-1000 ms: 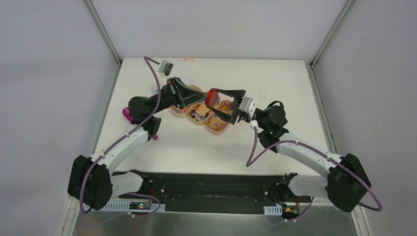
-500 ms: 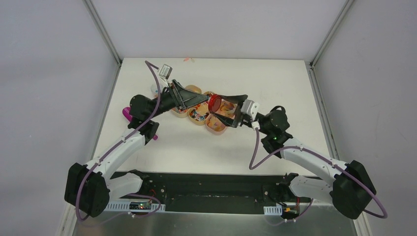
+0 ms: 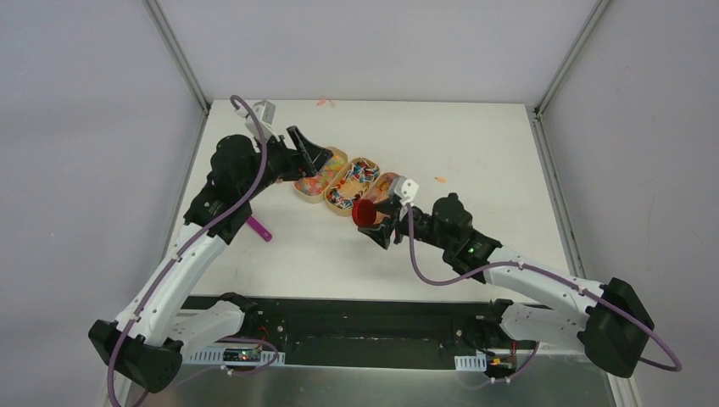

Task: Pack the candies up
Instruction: Place the bottle lid at the center of the board, then pick up the bottle lid at the center of the board.

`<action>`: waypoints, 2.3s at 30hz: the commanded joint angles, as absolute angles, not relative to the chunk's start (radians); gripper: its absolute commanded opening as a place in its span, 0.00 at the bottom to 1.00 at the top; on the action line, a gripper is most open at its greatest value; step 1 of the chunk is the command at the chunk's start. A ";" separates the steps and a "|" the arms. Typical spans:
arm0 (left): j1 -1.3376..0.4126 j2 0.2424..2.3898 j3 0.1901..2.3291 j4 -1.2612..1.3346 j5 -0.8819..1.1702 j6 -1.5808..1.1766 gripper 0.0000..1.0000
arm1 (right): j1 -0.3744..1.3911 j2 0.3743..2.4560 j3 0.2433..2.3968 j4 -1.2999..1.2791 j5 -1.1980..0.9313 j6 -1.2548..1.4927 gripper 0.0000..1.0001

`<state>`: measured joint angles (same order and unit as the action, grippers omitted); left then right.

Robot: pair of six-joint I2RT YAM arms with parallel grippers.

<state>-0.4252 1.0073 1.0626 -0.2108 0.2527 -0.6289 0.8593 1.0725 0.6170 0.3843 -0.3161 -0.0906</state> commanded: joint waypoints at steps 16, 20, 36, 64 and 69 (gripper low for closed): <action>-0.333 0.915 0.994 -0.576 -0.171 -0.439 0.83 | 1.164 1.591 0.797 0.157 0.119 0.172 0.55; -0.310 0.899 0.982 -0.583 -0.143 -0.429 0.84 | 1.165 1.669 0.834 0.151 0.130 0.175 0.57; -0.311 0.934 0.871 -0.567 0.119 -0.362 0.77 | 1.176 1.552 0.819 0.101 0.188 0.206 0.90; -0.906 1.324 0.921 -0.582 -0.168 -0.439 0.96 | 1.169 0.554 0.692 -0.256 0.555 0.193 1.00; -0.927 1.404 0.922 -0.554 -0.176 -0.434 0.96 | 1.169 0.506 0.692 -0.278 0.555 0.197 1.00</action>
<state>-0.9180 1.3773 0.8856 -0.5957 -0.1307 -0.4126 1.1694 0.5335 0.6765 -0.2481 0.5259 0.2012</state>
